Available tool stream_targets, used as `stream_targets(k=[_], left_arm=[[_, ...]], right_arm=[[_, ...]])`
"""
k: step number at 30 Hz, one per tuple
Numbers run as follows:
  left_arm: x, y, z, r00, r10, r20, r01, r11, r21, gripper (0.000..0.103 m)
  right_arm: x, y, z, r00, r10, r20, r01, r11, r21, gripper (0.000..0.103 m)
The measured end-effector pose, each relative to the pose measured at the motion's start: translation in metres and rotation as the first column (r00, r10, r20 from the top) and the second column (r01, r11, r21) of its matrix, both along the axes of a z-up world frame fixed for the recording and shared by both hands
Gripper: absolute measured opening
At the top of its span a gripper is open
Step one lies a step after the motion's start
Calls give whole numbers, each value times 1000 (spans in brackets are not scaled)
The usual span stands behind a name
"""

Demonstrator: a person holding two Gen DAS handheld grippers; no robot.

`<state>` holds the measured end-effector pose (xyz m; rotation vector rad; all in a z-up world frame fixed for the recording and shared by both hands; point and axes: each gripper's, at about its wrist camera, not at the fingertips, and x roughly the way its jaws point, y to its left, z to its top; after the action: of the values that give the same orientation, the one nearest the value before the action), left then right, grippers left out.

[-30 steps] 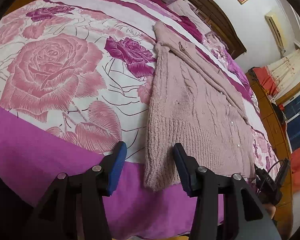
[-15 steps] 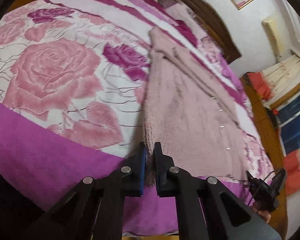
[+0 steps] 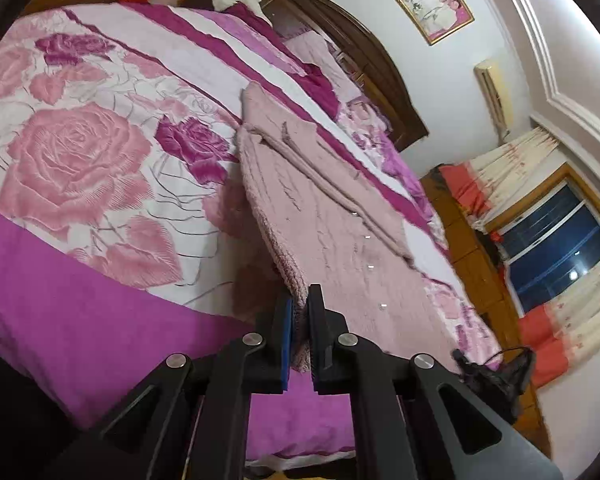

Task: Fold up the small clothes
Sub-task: 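Grasp the cardigan's long side edge with the left gripper while the right gripper grasps it too, then lift the held side edge with both grippers and fold it over the cardigan body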

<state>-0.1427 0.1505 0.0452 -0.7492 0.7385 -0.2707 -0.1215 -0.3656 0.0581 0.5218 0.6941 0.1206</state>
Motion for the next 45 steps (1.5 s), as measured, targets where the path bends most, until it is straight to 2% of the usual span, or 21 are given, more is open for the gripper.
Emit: stream_targets(k=[3, 5, 8, 13, 19, 25, 33, 38, 42, 45], left_arm=[[1, 1, 0, 999, 3, -32, -1, 996, 84, 0], [0, 3, -3, 998, 19, -62, -11, 992, 128, 0], [-4, 9, -4, 996, 27, -82, -18, 993, 115, 0], [-24, 17, 14, 999, 42, -28, -39, 995, 87, 0], [-54, 16, 33, 1000, 28, 7, -29, 995, 91, 0], [-85, 16, 41, 1000, 16, 22, -18, 996, 93, 0], [-111, 15, 52, 999, -17, 48, 12, 994, 111, 0], [-133, 20, 45, 1000, -23, 20, 22, 997, 68, 0], [-151, 24, 36, 1000, -17, 6, 17, 1000, 19, 0], [-162, 18, 39, 1000, -23, 9, 22, 999, 47, 0]], right_arm=[[-4, -2, 2, 1000, -1, 10, 1, 1000, 5, 8], [-6, -7, 3, 1000, 0, 19, -1, 999, 54, 8], [-14, -18, 15, 997, -4, 71, -4, 993, 118, 7], [-25, -24, 35, 993, 0, 119, -13, 994, 106, 7], [-39, -13, 43, 992, 34, 117, -37, 999, 28, 7], [-69, -19, 50, 992, 39, 121, -44, 998, 40, 7], [-109, -16, 55, 992, 64, 110, -62, 998, -17, 7], [-135, -18, 58, 987, 51, 153, -50, 999, -12, 7], [-149, -17, 54, 988, 63, 141, -65, 998, 11, 7], [-164, -12, 50, 990, 86, 114, -85, 996, -19, 7]])
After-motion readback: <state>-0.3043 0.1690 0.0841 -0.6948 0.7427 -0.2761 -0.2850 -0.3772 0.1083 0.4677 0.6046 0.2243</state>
